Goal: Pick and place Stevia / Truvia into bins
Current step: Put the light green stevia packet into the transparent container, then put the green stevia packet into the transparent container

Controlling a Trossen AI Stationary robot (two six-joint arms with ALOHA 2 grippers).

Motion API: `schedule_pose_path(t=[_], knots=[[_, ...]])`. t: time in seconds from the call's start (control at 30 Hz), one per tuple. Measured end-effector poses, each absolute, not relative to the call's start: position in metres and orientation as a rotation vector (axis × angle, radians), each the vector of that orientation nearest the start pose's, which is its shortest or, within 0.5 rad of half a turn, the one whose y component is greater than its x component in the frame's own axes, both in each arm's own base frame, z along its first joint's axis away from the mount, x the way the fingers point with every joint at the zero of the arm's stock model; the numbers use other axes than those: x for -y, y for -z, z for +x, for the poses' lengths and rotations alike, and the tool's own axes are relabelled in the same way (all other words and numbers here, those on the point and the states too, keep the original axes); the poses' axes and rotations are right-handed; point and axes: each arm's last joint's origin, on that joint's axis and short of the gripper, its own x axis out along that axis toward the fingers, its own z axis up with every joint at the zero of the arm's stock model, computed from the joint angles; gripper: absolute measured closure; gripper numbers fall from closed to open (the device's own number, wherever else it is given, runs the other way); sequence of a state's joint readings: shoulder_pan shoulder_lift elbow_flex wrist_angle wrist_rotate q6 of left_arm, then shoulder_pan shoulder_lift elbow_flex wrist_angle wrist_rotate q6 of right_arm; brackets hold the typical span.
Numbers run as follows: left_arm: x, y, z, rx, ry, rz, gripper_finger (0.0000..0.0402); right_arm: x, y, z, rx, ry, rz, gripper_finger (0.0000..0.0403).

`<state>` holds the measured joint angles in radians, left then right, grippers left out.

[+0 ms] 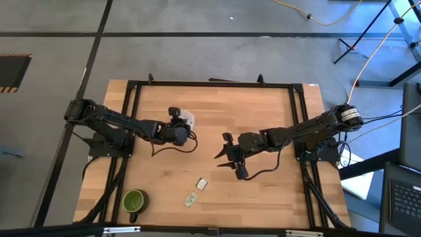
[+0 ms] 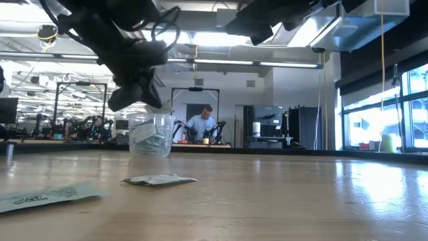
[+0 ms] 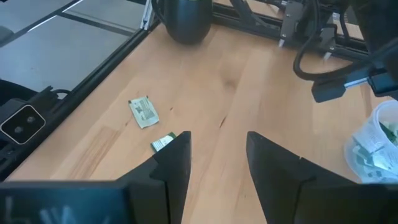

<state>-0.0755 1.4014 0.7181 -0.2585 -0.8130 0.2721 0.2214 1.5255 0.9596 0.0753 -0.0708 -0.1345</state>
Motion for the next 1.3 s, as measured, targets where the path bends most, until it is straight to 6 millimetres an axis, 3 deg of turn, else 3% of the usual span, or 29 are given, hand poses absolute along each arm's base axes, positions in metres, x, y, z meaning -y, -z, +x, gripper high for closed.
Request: schedule_pose_path(t=[0.43, 0.57, 0.67, 0.87, 1.07, 1.3], knots=[[-0.004, -0.181, 0.25, -1.022, -0.575, 0.636, 0.037, -0.075, -0.239, 0.323, -0.488, -0.319, -0.169, 0.0244], [0.002, -0.191, 0.257, -0.966, -0.56, 0.555, 0.0353, -0.074, -0.237, 0.322, -0.514, -0.319, -0.167, 0.0244], [0.014, -0.202, 0.266, -0.911, -0.391, 0.441, 0.0341, -0.074, -0.233, 0.319, -0.565, -0.316, -0.15, 0.0244], [0.05, -0.21, 0.275, -0.804, 0.137, 0.284, 0.0336, -0.073, -0.227, 0.315, -0.643, -0.317, -0.154, 0.0244], [0.084, -0.19, 0.288, -0.758, 0.258, 0.309, 0.0349, -0.073, -0.227, 0.315, -0.647, -0.317, -0.155, 0.0244], [0.106, -0.155, 0.31, -0.727, 0.312, 0.307, 0.0347, -0.072, -0.226, 0.315, -0.654, -0.315, -0.152, 0.0244]])
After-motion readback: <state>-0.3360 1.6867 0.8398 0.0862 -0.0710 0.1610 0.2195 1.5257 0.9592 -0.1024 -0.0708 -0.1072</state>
